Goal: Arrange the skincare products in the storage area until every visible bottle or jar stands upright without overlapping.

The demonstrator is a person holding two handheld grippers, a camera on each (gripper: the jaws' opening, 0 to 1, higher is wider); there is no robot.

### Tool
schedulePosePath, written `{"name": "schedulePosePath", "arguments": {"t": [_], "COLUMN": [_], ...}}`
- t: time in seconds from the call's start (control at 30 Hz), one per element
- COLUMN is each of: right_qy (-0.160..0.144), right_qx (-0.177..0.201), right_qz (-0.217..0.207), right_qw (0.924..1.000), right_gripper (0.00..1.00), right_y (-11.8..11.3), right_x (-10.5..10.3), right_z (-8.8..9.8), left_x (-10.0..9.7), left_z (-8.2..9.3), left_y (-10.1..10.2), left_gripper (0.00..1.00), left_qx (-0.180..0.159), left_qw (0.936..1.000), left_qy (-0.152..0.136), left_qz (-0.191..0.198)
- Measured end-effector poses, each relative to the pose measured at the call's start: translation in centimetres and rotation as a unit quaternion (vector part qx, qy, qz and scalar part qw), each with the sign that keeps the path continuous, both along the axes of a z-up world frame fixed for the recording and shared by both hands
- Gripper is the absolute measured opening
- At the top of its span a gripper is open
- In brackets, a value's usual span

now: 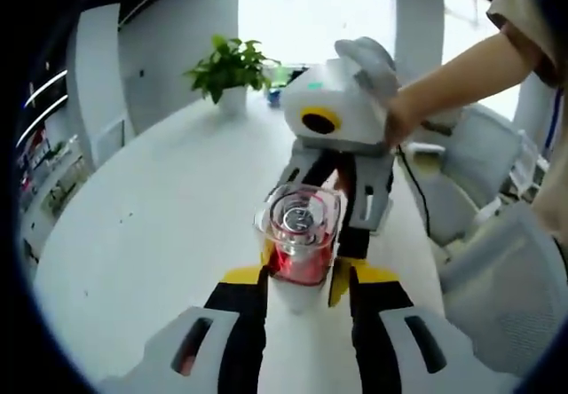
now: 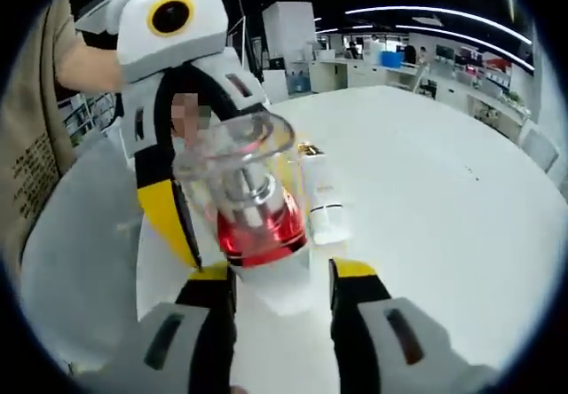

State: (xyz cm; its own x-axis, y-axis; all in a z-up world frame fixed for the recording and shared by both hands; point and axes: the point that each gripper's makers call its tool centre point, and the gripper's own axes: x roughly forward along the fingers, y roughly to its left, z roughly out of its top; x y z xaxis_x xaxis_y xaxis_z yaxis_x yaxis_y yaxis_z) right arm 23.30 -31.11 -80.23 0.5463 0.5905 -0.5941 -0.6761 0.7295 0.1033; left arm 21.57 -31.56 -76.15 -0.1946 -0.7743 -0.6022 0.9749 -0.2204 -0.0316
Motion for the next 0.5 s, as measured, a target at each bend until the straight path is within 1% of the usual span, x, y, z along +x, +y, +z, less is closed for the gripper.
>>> {"name": "schedulePosePath", "arguments": {"t": [0.03,0.1,0.2,0.27,0.33,0.37,0.4,0.47,0.5], "right_qy": [0.000,0.001,0.008,0.006,0.000,-0.003,-0.003,-0.006,-0.006], "right_qx": [0.001,-0.011,-0.022,-0.026,-0.031,-0.030,-0.024,-0.016,-0.013], "right_qz": [-0.007,-0.020,-0.037,-0.049,-0.064,-0.067,-0.074,-0.082,-0.083], "right_qw": [1.0000,0.9997,0.9990,0.9985,0.9975,0.9973,0.9969,0.9965,0.9965], "right_gripper": [0.42,0.45,0.49,0.52,0.57,0.61,0.63,0.64,0.64], "right_y": [0.0,-0.2,-0.5,-0.6,-0.7,-0.6,-0.4,0.1,0.4], "right_x": [-0.1,-0.4,-1.0,-1.5,-1.8,-2.0,-2.3,-2.8,-3.1], "right_z": [0.1,0.1,0.0,0.2,0.5,0.7,1.0,1.3,1.3], "left_x": [-0.1,-0.4,-0.8,-1.0,-1.0,-1.0,-0.9,-0.8,-0.8], "left_z": [0.1,0.2,0.2,0.2,0.3,0.3,0.4,0.2,0.1], "left_y": [0.3,0.9,2.1,3.1,4.1,4.5,5.2,6.5,6.8], "left_gripper": [0.38,0.40,0.39,0.39,0.42,0.43,0.45,0.48,0.49], "left_qx": [0.001,0.000,0.004,0.004,0.005,0.005,0.003,0.011,0.015], "left_qw": [1.0000,0.9999,0.9997,0.9995,0.9990,0.9987,0.9982,0.9976,0.9975], "left_qy": [0.002,0.007,0.018,0.024,0.031,0.033,0.036,0.035,0.032], "left_qz": [0.003,0.008,0.015,0.021,0.031,0.038,0.047,0.059,0.061]}}
